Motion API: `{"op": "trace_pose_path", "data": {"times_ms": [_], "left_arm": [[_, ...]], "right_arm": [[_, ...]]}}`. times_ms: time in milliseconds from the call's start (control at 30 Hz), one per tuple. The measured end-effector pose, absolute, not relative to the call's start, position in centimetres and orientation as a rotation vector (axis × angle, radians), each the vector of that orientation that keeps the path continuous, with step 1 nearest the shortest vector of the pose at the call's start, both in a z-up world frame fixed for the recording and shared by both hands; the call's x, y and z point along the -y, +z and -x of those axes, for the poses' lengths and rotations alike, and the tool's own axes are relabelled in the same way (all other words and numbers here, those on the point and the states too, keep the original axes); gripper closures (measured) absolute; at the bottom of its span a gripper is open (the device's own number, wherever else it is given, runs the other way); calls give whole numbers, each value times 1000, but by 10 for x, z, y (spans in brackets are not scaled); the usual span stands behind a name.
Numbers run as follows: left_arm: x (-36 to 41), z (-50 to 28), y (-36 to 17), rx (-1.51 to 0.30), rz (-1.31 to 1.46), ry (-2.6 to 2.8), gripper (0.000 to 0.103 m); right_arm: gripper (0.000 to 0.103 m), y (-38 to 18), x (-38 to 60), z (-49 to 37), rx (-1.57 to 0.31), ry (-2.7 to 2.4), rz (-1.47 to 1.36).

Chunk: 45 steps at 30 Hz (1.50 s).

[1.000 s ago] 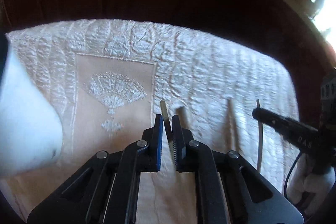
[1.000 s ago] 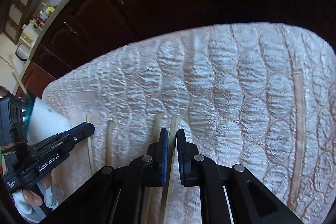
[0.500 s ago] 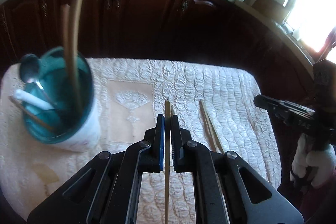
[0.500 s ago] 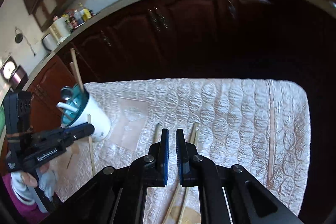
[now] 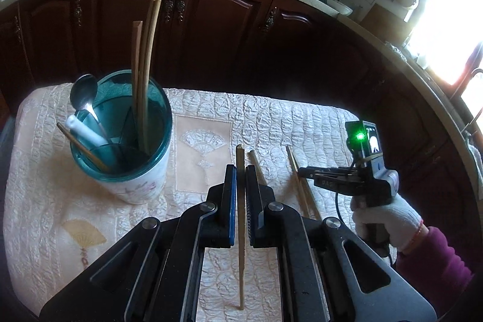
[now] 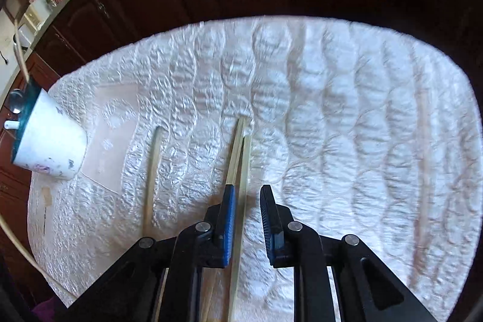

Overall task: Organize utensils
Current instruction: 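Lift both held chopsticks off the cloth and carry them toward the cup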

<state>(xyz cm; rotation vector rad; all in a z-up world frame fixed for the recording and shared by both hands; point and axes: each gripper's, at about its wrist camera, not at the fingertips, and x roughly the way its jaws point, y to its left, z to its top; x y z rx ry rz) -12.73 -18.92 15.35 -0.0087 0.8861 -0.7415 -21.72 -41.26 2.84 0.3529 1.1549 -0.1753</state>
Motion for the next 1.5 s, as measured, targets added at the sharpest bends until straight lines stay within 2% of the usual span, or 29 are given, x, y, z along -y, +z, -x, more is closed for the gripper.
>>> {"op": "trace_pose_path", "data": {"times_ms": [667, 733, 767, 867, 1200, 1500], "left_arm": [[193, 124, 151, -901, 15, -746, 99], [189, 125, 154, -898, 20, -752, 99], [188, 125, 155, -899, 24, -753, 99], [179, 125, 159, -897, 44, -766, 99], [147, 141, 181, -840, 53, -763, 99], [131, 148, 206, -781, 51, -742, 99]], "right_arm": [[88, 24, 439, 191, -1169, -198, -390], [97, 21, 437, 188, -1172, -196, -378], [98, 25, 437, 191, -1166, -187, -385], [98, 46, 432, 208, -1111, -169, -382], [98, 166, 401, 291, -830, -86, -321], [98, 221, 353, 298, -711, -19, -247]]}}
